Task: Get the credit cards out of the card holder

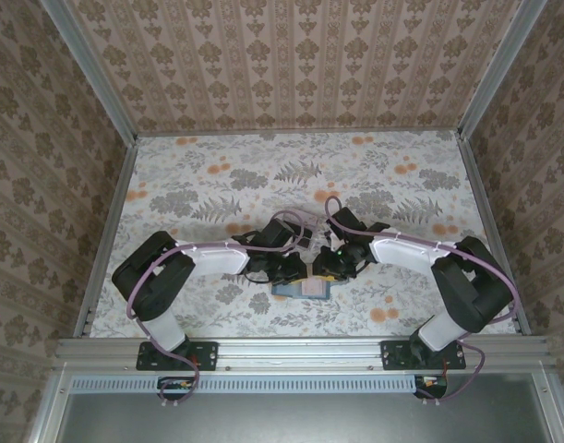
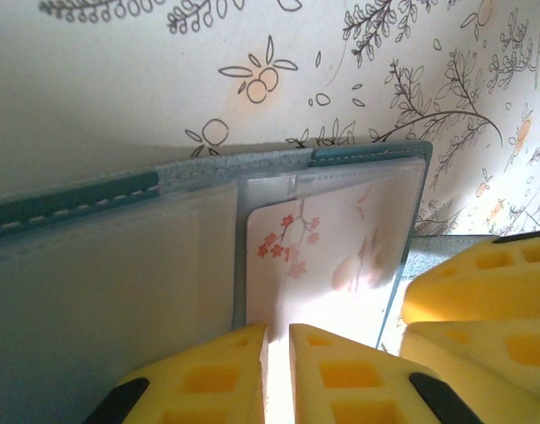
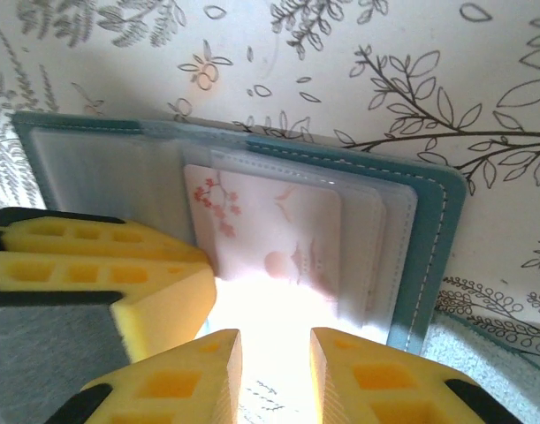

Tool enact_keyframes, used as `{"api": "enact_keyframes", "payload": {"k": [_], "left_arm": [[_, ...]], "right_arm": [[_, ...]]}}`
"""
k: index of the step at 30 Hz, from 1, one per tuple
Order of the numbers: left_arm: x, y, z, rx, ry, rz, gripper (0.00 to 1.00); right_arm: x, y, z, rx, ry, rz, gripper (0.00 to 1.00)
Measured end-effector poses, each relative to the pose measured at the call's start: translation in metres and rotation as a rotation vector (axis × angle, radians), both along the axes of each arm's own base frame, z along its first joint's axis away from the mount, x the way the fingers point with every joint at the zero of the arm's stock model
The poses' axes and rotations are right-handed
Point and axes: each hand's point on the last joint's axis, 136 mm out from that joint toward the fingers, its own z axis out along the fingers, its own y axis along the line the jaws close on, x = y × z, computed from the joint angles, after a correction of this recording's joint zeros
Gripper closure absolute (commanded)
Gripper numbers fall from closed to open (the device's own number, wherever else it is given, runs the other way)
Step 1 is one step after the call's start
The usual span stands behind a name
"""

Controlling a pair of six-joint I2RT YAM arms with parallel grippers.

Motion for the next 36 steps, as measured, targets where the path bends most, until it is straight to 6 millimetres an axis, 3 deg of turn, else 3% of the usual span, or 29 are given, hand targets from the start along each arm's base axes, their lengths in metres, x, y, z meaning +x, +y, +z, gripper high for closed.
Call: {"api": "enact_keyframes", "payload": {"k": [12,21,27,36], "left_arm": [[-0.001,-0.001,-0.001,-0.004,0.006,-0.005,0.85],[-0.002,0.003,-0.003,0.027,0.0,-0.016,0.85],[0.002,0.009,-0.002,0.08,-0.02,-0.028,0.85],[0.01,0.016,0.0,0.132,-0.049,-0.03,0.8]], "right_arm": [[-0.001,-0.001,0.001,-0.002,-0.001,-0.004,0.73],[-0.006,-0.002,-0.016,-0.011,0.036,-0.003,0.72],[-0.005,-0.002,-0.017,-0.012,0.034,-0.002,0.7],[-0.005,-0.004,-0.016,-0.021,0.03,-0.002,0.7]]}}
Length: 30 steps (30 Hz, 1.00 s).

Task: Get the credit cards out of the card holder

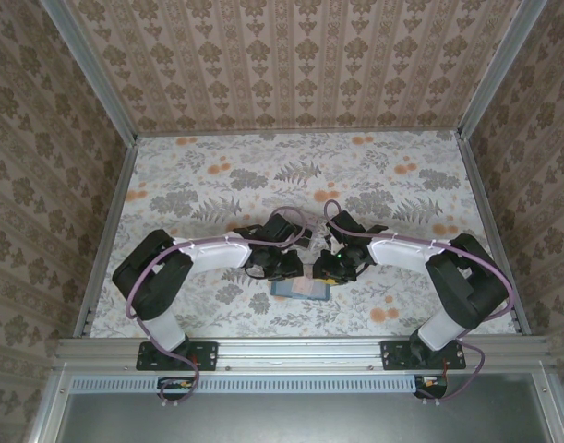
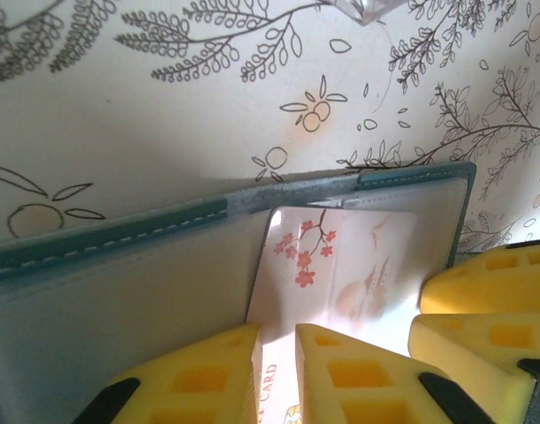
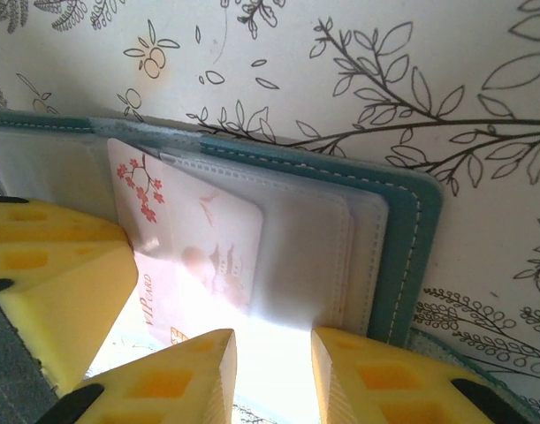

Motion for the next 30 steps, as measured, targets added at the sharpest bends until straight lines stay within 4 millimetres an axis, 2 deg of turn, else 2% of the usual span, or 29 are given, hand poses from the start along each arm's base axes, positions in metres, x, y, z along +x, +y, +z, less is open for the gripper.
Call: {"api": "enact_keyframes", "payload": {"k": [9,16,22,30], "left_arm": [[0.007,0.003,0.005,-0.049,-0.02,0.036,0.74],[0.009,0.004,0.003,-0.083,-0.007,0.056,0.74],[0.009,0.003,0.003,-0.097,-0.004,0.066,0.84],[0.006,0.019,0.001,-0.083,-0.002,0.099,0.95]], "right_arm": [[-0.002,-0.001,0.008,0.003,-0.012,-0.001,0.71],[-0.001,0.007,0.014,0.015,-0.025,0.015,0.71],[0.004,0.019,0.018,0.052,-0.03,0.013,0.71],[0.005,0.044,0.012,0.079,-0.008,0.044,0.72]]}}
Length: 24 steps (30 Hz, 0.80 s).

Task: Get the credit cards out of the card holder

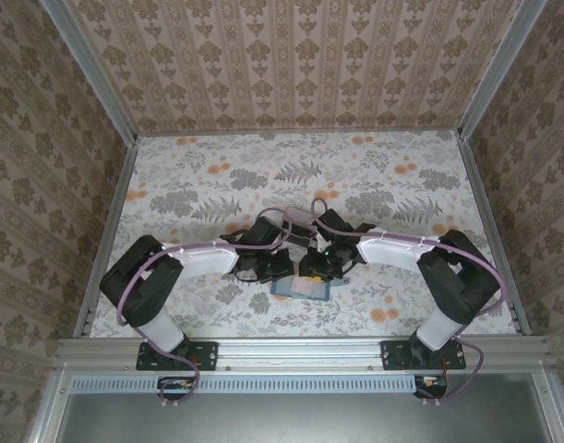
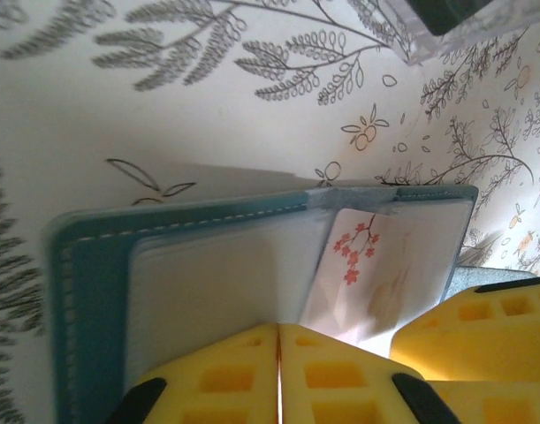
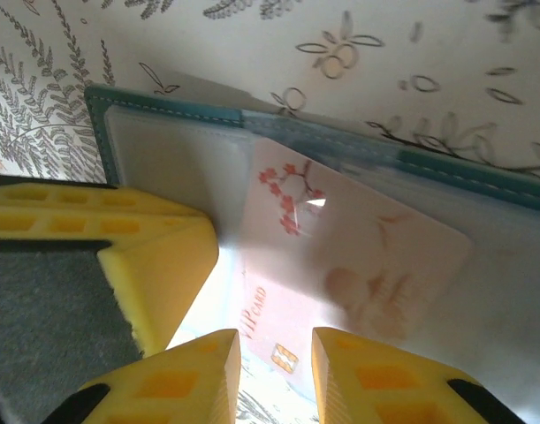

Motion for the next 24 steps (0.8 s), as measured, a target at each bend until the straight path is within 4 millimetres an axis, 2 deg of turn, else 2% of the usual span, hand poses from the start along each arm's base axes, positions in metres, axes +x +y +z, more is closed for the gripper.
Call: {"api": "enact_keyframes", "payload": {"k": [9,15,24], "left_arm": [[0.001,0.014,0.0,-0.001,-0.005,0.037,0.99],[0.0,0.015,-0.003,-0.003,-0.004,0.038,0.99],[0.002,0.015,-0.002,-0.01,-0.006,0.041,0.99]], "right_arm": [[0.004,0.021,-0.007,0.0,0.015,0.027,0.72],[0.002,0.018,-0.01,-0.047,0.015,0.039,0.68],[0.002,0.012,-0.011,-0.095,0.004,0.048,0.67]]}}
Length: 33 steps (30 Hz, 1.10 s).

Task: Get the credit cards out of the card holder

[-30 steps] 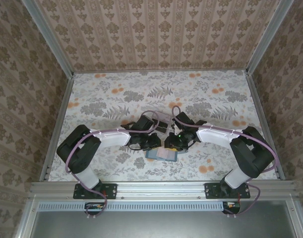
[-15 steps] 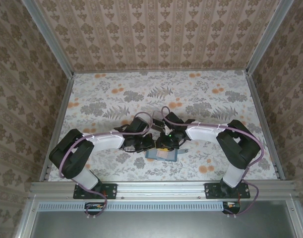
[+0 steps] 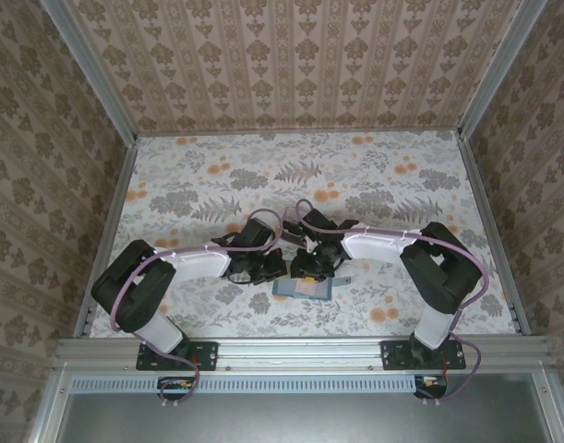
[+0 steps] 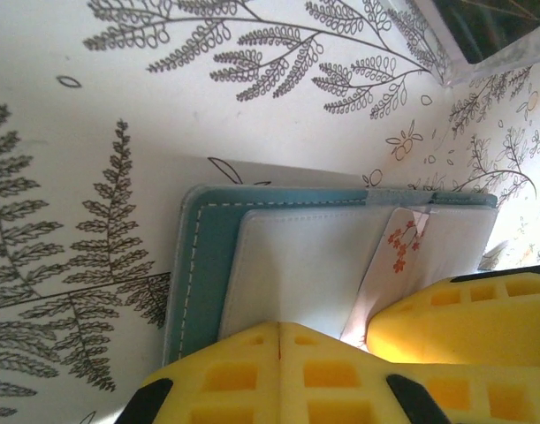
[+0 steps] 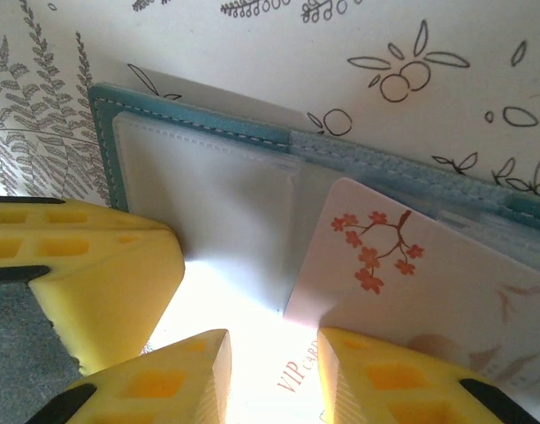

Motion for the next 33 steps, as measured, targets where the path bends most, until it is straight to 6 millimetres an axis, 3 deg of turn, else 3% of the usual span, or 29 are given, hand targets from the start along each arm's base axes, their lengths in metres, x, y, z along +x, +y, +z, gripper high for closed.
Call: {"api": "enact_keyframes", "payload": {"k": [16,33], "left_arm": [[-0.001,-0.002,-0.003,0.004,0.021,-0.008,0.99],[-0.001,-0.002,-0.004,0.004,0.022,-0.008,1.0]], "right_arm": [[0.0,0.01,0.015,0.054,-0.007,0.005,0.67],[-0.007,0.005,0.007,0.034,0.012,0.007,0.69]]}}
